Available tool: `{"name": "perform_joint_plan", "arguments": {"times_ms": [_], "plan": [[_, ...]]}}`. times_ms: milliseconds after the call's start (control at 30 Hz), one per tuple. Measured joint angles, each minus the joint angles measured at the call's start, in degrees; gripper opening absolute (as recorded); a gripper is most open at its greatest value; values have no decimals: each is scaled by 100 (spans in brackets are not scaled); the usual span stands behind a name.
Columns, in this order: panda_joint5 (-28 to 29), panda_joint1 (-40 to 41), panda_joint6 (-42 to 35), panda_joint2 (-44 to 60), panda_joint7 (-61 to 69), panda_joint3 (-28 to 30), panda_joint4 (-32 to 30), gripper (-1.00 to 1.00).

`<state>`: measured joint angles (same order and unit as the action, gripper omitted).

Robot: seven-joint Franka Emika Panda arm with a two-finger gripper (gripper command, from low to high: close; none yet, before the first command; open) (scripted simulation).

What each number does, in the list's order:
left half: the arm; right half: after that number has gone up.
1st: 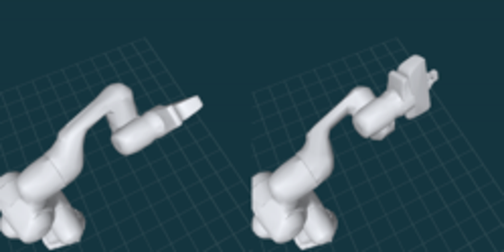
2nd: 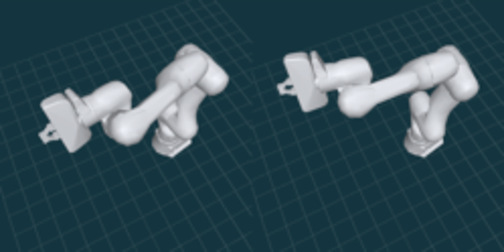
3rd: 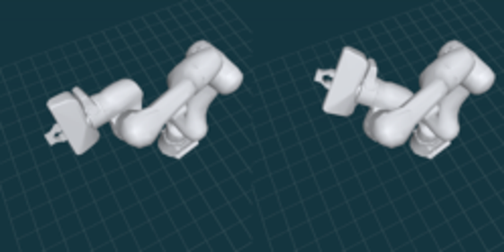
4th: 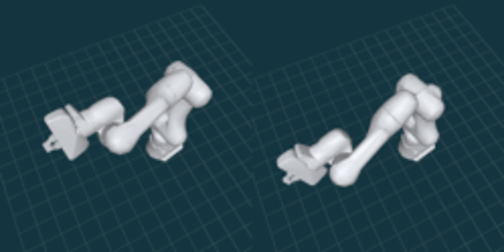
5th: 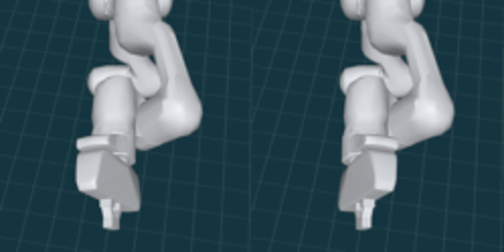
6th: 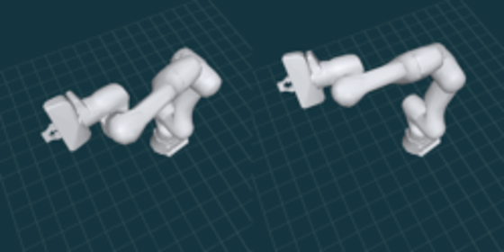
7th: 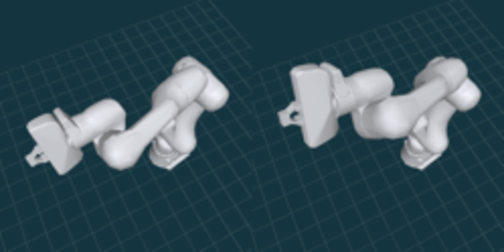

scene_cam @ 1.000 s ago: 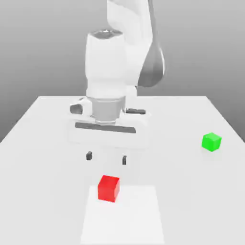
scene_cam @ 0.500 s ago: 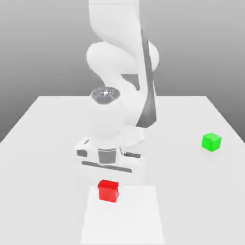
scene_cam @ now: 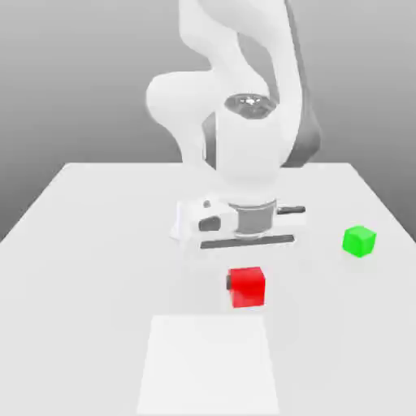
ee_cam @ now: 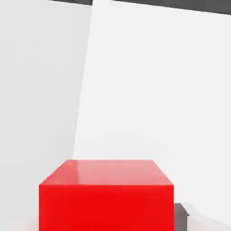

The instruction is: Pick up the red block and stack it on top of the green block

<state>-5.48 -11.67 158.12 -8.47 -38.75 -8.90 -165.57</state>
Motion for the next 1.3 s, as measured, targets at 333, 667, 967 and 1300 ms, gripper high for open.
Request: {"name": "perform_joint_plan", "arguments": {"times_ms": [333,667,967,1300], "plan": [[-571,-2248,-377,-328,1818,-1245,105,-100],[-517,-3799,-534,-259,2901,-2338,197,-100],[964,-3251,-136,475,1873,-2547,298,-100],[1932,-3107,629,1205,1190,-2476,275,-100]]}}
